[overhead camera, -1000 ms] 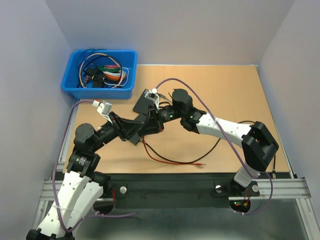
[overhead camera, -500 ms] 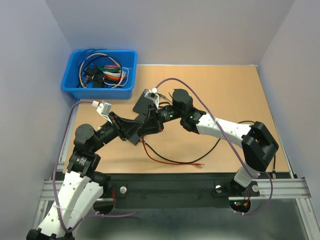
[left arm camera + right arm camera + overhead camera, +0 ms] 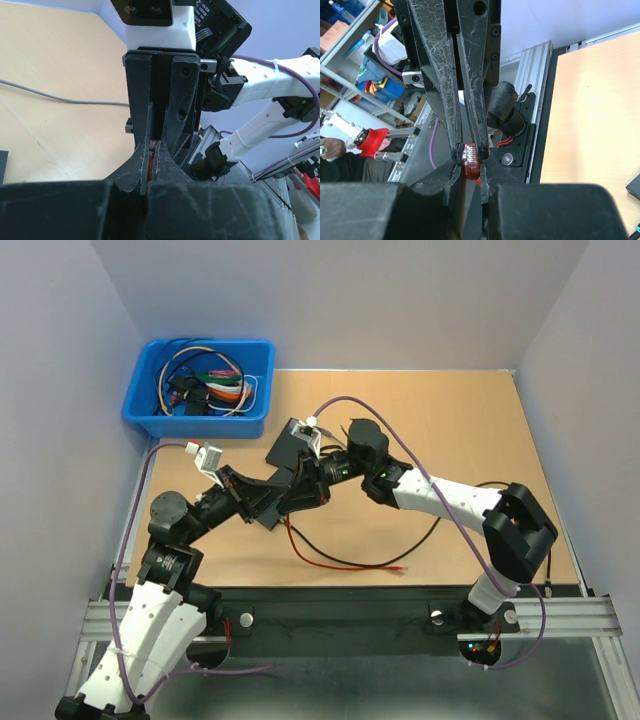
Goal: Insert the plug into the switch port
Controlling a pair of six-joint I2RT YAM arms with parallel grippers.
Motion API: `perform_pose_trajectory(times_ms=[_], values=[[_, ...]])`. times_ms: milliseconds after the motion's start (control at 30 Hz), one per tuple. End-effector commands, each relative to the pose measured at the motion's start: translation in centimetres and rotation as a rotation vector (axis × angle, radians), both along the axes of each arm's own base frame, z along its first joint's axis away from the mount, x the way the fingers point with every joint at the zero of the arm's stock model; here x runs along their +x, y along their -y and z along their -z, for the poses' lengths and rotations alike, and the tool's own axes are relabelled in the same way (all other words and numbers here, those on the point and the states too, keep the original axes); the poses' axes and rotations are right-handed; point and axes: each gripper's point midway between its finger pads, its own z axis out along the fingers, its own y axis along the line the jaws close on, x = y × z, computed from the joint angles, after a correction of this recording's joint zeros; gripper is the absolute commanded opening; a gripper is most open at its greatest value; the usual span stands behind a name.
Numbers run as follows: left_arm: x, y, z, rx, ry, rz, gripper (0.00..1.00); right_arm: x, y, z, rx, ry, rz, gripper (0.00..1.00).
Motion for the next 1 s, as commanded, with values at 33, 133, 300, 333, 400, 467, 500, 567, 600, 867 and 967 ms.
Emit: perform_pose_trajectory(times_ms=[33,133,300,333,400,467,500,567,600,867,967], values=[[0.0,0.1,-1.1,-0.018,0.041,0.005,0.00,-1.5,0.1,-2.0,0.066,0.051,-0.013,0.23],[1.1,-0.6,-0.9,0.002,-0.011,-0.074,0.00,-1.4,0.3,-2.1,0.046,0.056,0.010,0.51],[3.6,-2.8,0.2,-0.004,-0.151,-0.282,0.00,2.4,-0.2,-1.6,-0.059,0.135,0.253,0.84],[3.9,-3.1,0.8,-0.019,-0.203,-0.310,0.00,3.0,0.0,-1.1,-0.099,0.126,0.296,0.84],[4.7,-3.7,1.7,-0.037,-0.246,-0.367,0.00,4.7,0.4,-1.5,-0.122,0.145,0.417,0.85],[5.2,-4.2,1.9,-0.082,-0.283,-0.416,0.00,5.7,1.2,-1.2,-0.163,0.150,0.499,0.85],[5.2,-4.5,2.1,-0.099,-0.295,-0.432,0.00,7.0,1.8,-1.6,-0.175,0.163,0.591,0.85],[5.5,-5.1,1.8,-0.151,-0.309,-0.475,0.00,7.8,2.7,-1.5,-0.212,0.171,0.662,0.84],[5.5,-5.2,1.8,-0.164,-0.309,-0.482,0.00,8.6,3.0,-1.8,-0.212,0.181,0.714,0.80],[5.6,-6.5,0.3,-0.247,-0.287,-0.546,0.00,7.6,1.6,-1.8,-0.304,0.224,0.774,0.63],[5.7,-6.4,0.7,-0.239,-0.298,-0.547,0.00,7.5,0.2,-1.8,-0.307,0.220,0.769,0.59]])
